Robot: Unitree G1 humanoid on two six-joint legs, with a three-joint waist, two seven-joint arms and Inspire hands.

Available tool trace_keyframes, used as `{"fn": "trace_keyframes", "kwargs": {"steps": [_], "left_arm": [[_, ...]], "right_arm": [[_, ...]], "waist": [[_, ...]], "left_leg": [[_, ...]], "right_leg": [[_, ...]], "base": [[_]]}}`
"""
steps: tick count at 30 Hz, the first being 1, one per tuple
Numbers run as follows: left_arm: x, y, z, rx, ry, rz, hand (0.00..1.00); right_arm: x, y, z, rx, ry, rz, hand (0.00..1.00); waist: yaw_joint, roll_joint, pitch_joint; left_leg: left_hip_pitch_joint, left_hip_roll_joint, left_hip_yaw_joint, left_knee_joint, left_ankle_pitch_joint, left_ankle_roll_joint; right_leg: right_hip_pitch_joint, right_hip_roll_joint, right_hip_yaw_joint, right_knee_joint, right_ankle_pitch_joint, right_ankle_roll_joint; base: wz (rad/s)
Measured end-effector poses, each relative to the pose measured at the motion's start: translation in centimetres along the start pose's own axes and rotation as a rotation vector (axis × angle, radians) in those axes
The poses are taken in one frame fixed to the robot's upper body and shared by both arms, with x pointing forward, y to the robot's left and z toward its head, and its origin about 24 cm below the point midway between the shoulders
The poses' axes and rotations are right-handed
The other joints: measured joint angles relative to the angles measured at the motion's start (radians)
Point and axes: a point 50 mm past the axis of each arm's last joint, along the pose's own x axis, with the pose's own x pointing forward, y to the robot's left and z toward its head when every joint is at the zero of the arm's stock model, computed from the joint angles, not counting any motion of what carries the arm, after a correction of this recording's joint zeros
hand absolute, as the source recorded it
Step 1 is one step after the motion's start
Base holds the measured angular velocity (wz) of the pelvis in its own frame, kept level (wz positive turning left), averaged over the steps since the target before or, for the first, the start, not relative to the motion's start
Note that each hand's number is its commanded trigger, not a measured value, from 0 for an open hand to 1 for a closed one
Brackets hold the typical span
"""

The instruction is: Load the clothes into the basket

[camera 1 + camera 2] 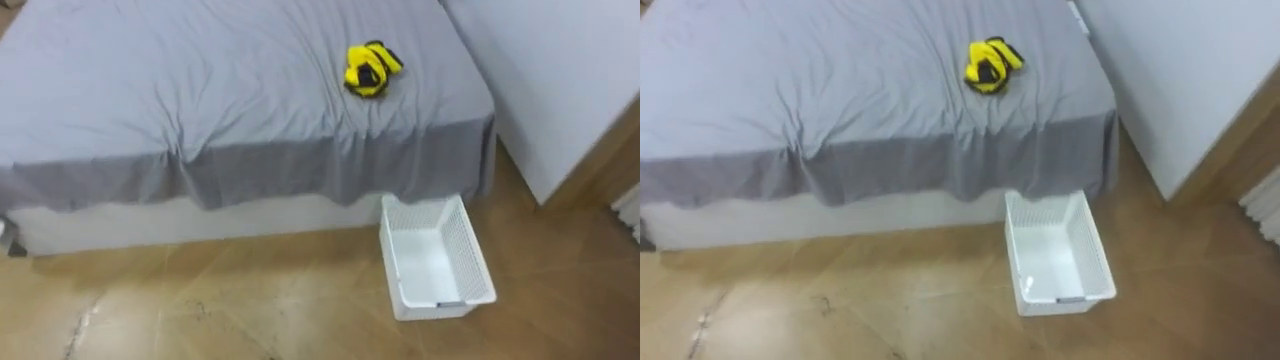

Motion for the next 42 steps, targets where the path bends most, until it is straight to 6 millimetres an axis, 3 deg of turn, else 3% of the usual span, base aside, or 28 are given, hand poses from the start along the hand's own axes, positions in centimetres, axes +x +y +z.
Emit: {"fn": "trace_keyframes", "kwargs": {"steps": [1,2,3,4,5,7,9,10,11,12,13,14,16,17,18,19,20,21,22,24,26,28,30,31,32,34,37,42], "left_arm": [[0.1,0.0,0.7,0.008,-0.028,0.001,0.0],[0.2,0.0,1.2,0.01,-0.045,0.002,0.0],[0.3,-0.2,2.3,0.021,-0.083,0.0,0.0],[0.5,-0.5,3.6,0.027,-0.12,-0.006,0.0],[0.5,-0.7,4.2,0.034,-0.138,-0.011,0.0],[0.5,-1.6,5.7,0.078,-0.19,-0.042,0.0],[0.3,-2.5,5.9,0.124,-0.205,-0.073,0.0],[0.2,-3.1,5.6,0.13,-0.203,-0.09,0.0],[0.1,-3.3,5.5,0.137,-0.204,-0.097,0.0],[0.1,-3.6,5.6,0.144,-0.209,-0.105,0.0],[0.0,-3.6,5.2,0.145,-0.2,-0.107,0.0],[0.0,-3.6,4.8,0.147,-0.191,-0.107,0.0],[-0.1,-3.7,4.9,0.146,-0.197,-0.118,0.0],[-0.1,-3.7,5.1,0.133,-0.221,-0.119,0.0],[-0.1,-3.1,4.8,0.129,-0.224,-0.106,0.0],[-0.1,-1.6,4.0,0.141,-0.22,-0.073,0.0],[-0.2,-1.4,2.9,0.139,-0.186,-0.068,0.0],[-0.2,-1.2,2.4,0.14,-0.176,-0.062,0.0],[-0.3,-0.5,1.5,0.133,-0.154,-0.046,0.0],[-0.3,-0.1,2.0,0.121,-0.175,-0.033,0.0],[-0.3,-0.2,2.8,0.107,-0.213,-0.021,0.0],[-0.4,-0.2,3.3,0.048,-0.243,-0.017,0.0],[-0.4,-0.3,3.3,0.034,-0.241,-0.008,0.0],[-0.4,-0.3,3.4,0.031,-0.245,-0.006,0.0],[-0.5,-0.3,3.4,0.027,-0.247,-0.004,0.0],[-0.5,0.0,2.9,0.027,-0.235,0.003,0.0],[-0.4,0.3,3.3,0.017,-0.243,0.014,0.0],[-0.3,0.2,3.2,0.017,-0.22,0.012,0.0]], "right_arm": [[0.1,0.8,0.7,-0.008,-0.032,0.026,0.0],[0.2,1.3,1.2,-0.015,-0.05,0.045,0.0],[0.4,2.2,2.2,-0.023,-0.086,0.077,0.0],[0.4,3.0,2.9,-0.031,-0.114,0.109,0.0],[0.4,3.4,3.2,-0.038,-0.124,0.123,0.0],[0.5,4.8,4.2,-0.057,-0.159,0.164,0.0],[0.5,5.5,4.8,-0.059,-0.198,0.19,0.0],[0.4,5.8,5.1,-0.06,-0.223,0.197,0.0],[0.4,6.0,5.2,-0.06,-0.234,0.197,0.0],[0.3,6.4,5.5,-0.062,-0.262,0.206,0.0],[0.1,7.2,6.5,-0.07,-0.304,0.232,0.0],[-0.2,8.2,7.6,-0.091,-0.353,0.259,0.0],[-0.8,9.1,8.9,-0.086,-0.421,0.287,0.0],[-1.2,9.7,9.7,-0.081,-0.455,0.313,0.0],[-1.3,10.1,9.8,-0.081,-0.461,0.328,0.0],[-1.7,11.1,9.8,-0.085,-0.468,0.366,0.0],[-2.1,11.3,10.7,-0.103,-0.498,0.377,0.0],[-2.2,11.5,11.0,-0.105,-0.507,0.38,0.0],[-2.4,11.8,11.4,-0.109,-0.527,0.393,0.0],[-2.8,12.1,11.7,-0.097,-0.547,0.41,0.0],[-2.8,12.0,11.9,-0.096,-0.553,0.402,0.0],[-3.0,12.0,12.1,-0.101,-0.56,0.395,0.0],[-3.0,11.8,12.2,-0.097,-0.562,0.384,0.0],[-3.0,11.6,12.2,-0.099,-0.563,0.373,0.0],[-3.0,11.5,12.3,-0.098,-0.564,0.363,0.0],[-3.1,11.6,12.6,-0.1,-0.581,0.363,0.0],[-3.2,11.5,12.7,-0.107,-0.592,0.357,0.0],[-3.2,11.7,12.9,-0.133,-0.601,0.35,0.0]], "waist": [[0.006,0.017,0.002],[0.005,0.024,0.0023],[-0.006,0.033,0.0068],[-0.011,0.048,0.0113],[-0.016,0.054,0.0107],[-0.025,0.058,0.0148],[-0.021,0.063,0.0138],[-0.023,0.072,0.0141],[-0.024,0.073,0.0116],[-0.022,0.071,0.0031],[-0.011,0.079,-0.0038],[-0.006,0.101,-0.0013],[-0.011,0.117,0.0081],[-0.029,0.105,0.0293],[-0.03,0.094,0.0194],[-0.013,0.078,-0.0002],[-0.016,0.097,-0.0036],[-0.023,0.092,-0.0021],[-0.027,0.09,-0.0012],[-0.058,0.073,0.0071],[-0.053,0.059,0.0116],[-0.038,0.049,0.0128],[-0.025,0.045,0.0053],[-0.02,0.038,0.0017],[-0.009,0.027,-0.0082],[-0.002,0.015,-0.0165],[-0.008,-0.012,-0.0094],[-0.016,-0.011,-0.0051]], "left_leg": [[0.048,-0.001,-0.022,-0.035,-0.012,0.002],[0.069,0.003,-0.03,-0.052,-0.015,0.002],[0.111,0.01,-0.056,-0.088,-0.016,0.001],[0.149,0.024,-0.074,-0.11,-0.019,-0.001],[0.167,0.031,-0.085,-0.122,-0.023,-0.002],[0.239,0.052,-0.128,-0.18,-0.042,-0.013],[0.308,0.064,-0.141,-0.223,-0.063,-0.024],[0.357,0.077,-0.155,-0.246,-0.08,-0.034],[0.375,0.082,-0.163,-0.255,-0.086,-0.038],[0.391,0.09,-0.172,-0.254,-0.102,-0.059],[0.394,0.113,-0.172,-0.249,-0.118,-0.092],[0.406,0.136,-0.169,-0.248,-0.125,-0.143],[0.446,0.167,-0.167,-0.248,-0.109,-0.192],[0.488,0.17,-0.189,-0.233,-0.095,-0.194],[0.49,0.173,-0.191,-0.203,-0.095,-0.194],[0.459,0.162,-0.154,-0.08,-0.101,-0.204],[0.431,0.193,-0.139,0.085,-0.095,-0.209],[0.405,0.205,-0.139,0.166,-0.06,-0.219],[0.359,0.22,-0.136,0.297,0.015,-0.233],[0.266,0.246,-0.13,0.409,0.0,-0.222],[0.188,0.251,-0.101,0.396,-0.05,-0.215],[0.095,0.234,-0.083,0.288,-0.09,-0.202],[0.051,0.215,-0.086,0.143,-0.093,-0.198],[0.037,0.201,-0.094,0.033,-0.07,-0.198],[0.043,0.179,-0.105,-0.031,0.0,-0.176],[0.079,0.159,-0.109,-0.089,0.04,-0.16],[0.109,0.144,-0.105,-0.142,0.05,-0.159],[0.106,0.131,-0.109,-0.17,0.051,-0.157]], "right_leg": [[-0.054,0.005,-0.009,0.087,0.034,-0.013],[-0.089,0.015,-0.02,0.12,0.004,-0.022],[-0.157,0.038,-0.056,0.144,-0.064,-0.039],[-0.223,0.073,-0.078,0.111,-0.129,-0.056],[-0.256,0.091,-0.092,0.068,-0.151,-0.06],[-0.34,0.159,-0.112,-0.231,-0.162,-0.065],[-0.36,0.194,-0.118,-0.51,-0.086,-0.072],[-0.361,0.209,-0.129,-0.62,0.017,-0.088],[-0.355,0.212,-0.137,-0.655,0.067,-0.099],[-0.353,0.224,-0.133,-0.671,0.155,-0.139],[-0.347,0.245,-0.139,-0.641,0.18,-0.162],[-0.343,0.259,-0.159,-0.598,0.147,-0.167],[-0.349,0.258,-0.171,-0.476,0.071,-0.181],[-0.408,0.247,-0.205,-0.318,0.007,-0.182],[-0.414,0.25,-0.21,-0.327,-0.004,-0.174],[-0.387,0.271,-0.215,-0.435,0.032,-0.201],[-0.337,0.3,-0.238,-0.441,0.017,-0.24],[-0.305,0.307,-0.249,-0.455,-0.002,-0.254],[-0.247,0.315,-0.248,-0.49,-0.025,-0.256],[-0.17,0.324,-0.248,-0.56,-0.033,-0.254],[-0.103,0.33,-0.227,-0.628,-0.034,-0.251],[-0.06,0.328,-0.196,-0.666,-0.038,-0.249],[-0.045,0.327,-0.175,-0.684,-0.041,-0.246],[-0.038,0.327,-0.154,-0.69,-0.044,-0.244],[-0.036,0.323,-0.124,-0.691,-0.046,-0.241],[-0.032,0.314,-0.099,-0.696,-0.049,-0.235],[-0.017,0.306,-0.091,-0.714,-0.051,-0.231],[-0.014,0.297,-0.1,-0.73,-0.06,-0.217]], "base": [[0.0],[0.19],[0.39],[0.48],[0.5],[0.45],[0.2],[0.15],[0.27],[0.08],[0.0],[-0.06],[0.31],[0.39],[0.04],[-0.27],[-0.3],[-0.1],[0.13],[0.36],[0.06],[-0.37],[-0.46],[-0.69],[-0.65],[-0.4],[-0.04],[0.07]]}}
